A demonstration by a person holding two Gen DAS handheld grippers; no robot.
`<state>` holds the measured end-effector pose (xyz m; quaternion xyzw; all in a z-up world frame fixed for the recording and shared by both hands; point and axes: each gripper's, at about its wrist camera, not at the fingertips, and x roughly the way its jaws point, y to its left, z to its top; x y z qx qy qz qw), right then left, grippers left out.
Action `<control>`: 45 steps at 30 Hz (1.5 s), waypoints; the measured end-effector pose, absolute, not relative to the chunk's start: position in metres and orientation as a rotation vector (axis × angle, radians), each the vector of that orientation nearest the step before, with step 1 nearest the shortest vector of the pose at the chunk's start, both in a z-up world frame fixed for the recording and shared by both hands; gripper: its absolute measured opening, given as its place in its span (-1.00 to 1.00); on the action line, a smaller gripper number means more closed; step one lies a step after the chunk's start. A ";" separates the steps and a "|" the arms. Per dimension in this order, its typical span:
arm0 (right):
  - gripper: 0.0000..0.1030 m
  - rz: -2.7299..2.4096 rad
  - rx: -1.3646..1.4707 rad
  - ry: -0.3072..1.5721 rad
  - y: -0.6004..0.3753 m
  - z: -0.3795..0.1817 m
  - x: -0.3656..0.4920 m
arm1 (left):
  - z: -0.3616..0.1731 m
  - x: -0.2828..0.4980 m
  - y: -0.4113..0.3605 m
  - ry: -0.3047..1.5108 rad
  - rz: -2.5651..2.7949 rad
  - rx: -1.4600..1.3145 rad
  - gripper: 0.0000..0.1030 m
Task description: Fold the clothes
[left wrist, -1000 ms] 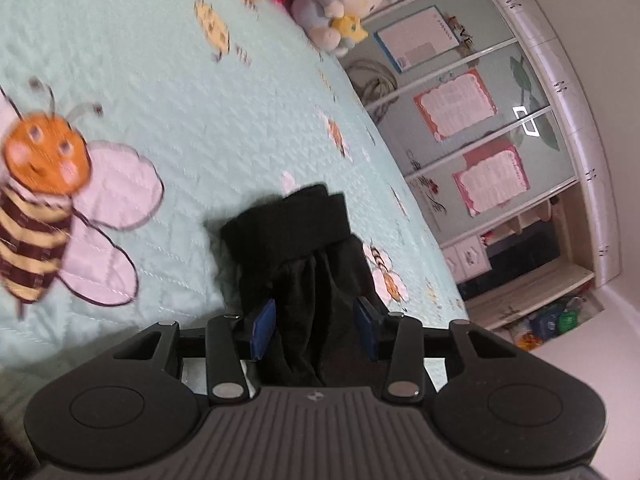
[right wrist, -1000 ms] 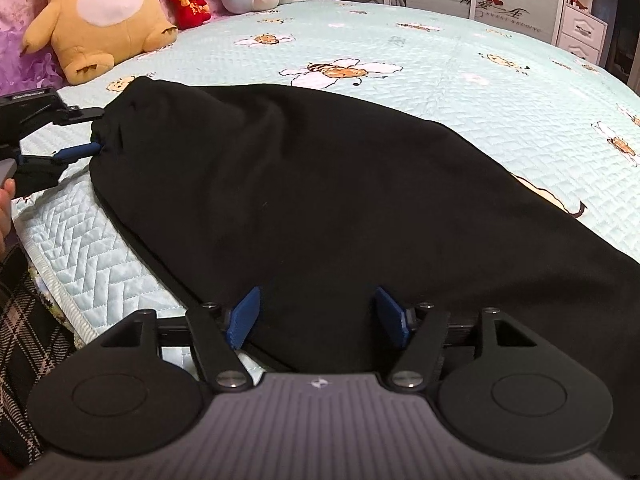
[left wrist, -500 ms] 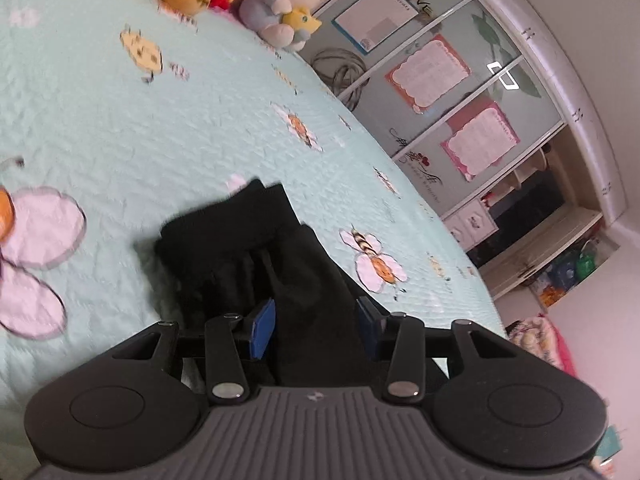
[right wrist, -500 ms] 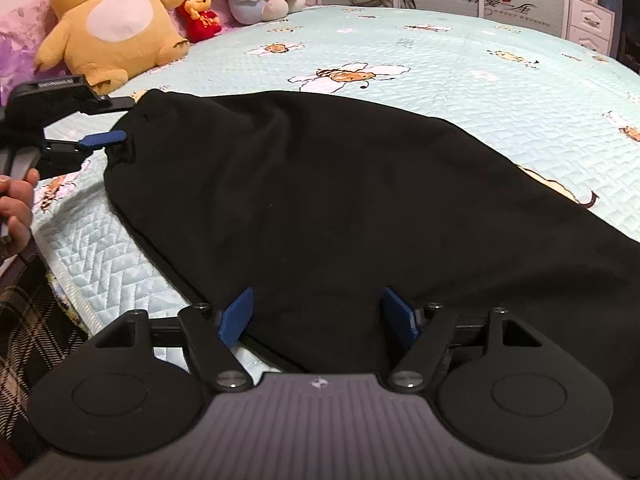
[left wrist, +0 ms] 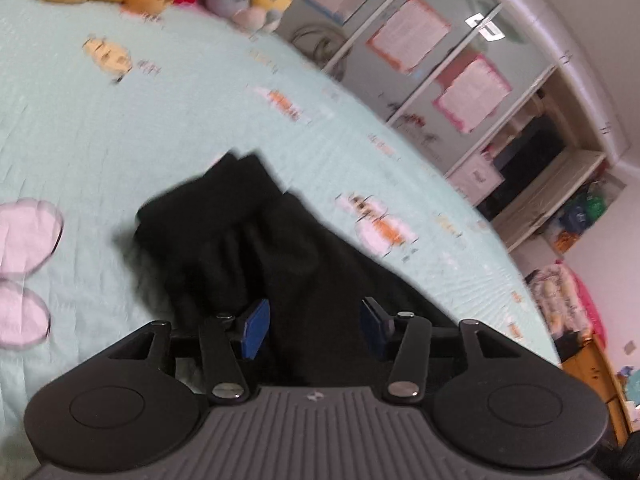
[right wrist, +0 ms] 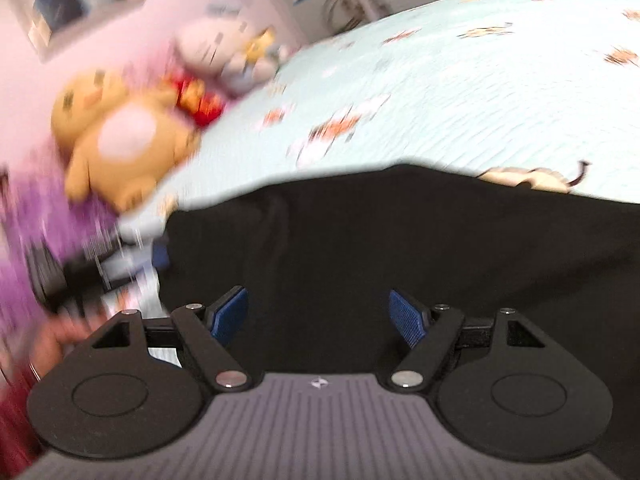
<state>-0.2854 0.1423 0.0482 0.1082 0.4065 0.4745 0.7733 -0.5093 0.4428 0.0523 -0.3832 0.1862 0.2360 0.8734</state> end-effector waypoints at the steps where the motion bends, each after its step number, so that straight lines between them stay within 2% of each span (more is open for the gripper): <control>1: 0.50 1.024 0.282 0.883 0.137 0.052 -0.277 | 0.053 -0.509 0.440 0.395 0.497 -0.788 0.02; 7: 0.50 1.061 0.516 0.991 0.135 0.047 -0.196 | 0.063 -0.493 0.404 0.436 0.438 -0.629 0.06; 15: 0.50 1.149 0.592 1.106 0.172 0.018 -0.122 | 0.069 -0.452 0.344 0.458 0.150 -0.409 0.06; 19: 0.50 1.217 0.554 1.254 0.194 -0.002 -0.101 | 0.049 -0.430 0.345 0.543 0.112 -0.436 0.06; 23: 0.51 1.309 0.552 1.313 0.198 -0.009 -0.097 | 0.031 -0.424 0.354 0.598 0.128 -0.476 0.04; 30: 0.51 1.512 0.432 1.345 0.208 -0.001 -0.107 | 0.020 -0.421 0.354 0.617 0.116 -0.445 0.05; 37: 0.51 1.690 0.147 1.326 0.230 0.010 -0.134 | 0.021 -0.421 0.355 0.600 0.106 -0.456 0.06; 42: 0.51 1.692 0.122 1.307 0.228 0.015 -0.137 | 0.019 -0.420 0.355 0.594 0.099 -0.442 0.07; 45: 0.51 1.636 0.205 1.239 0.218 0.019 -0.124 | 0.016 -0.421 0.353 0.585 0.099 -0.438 0.07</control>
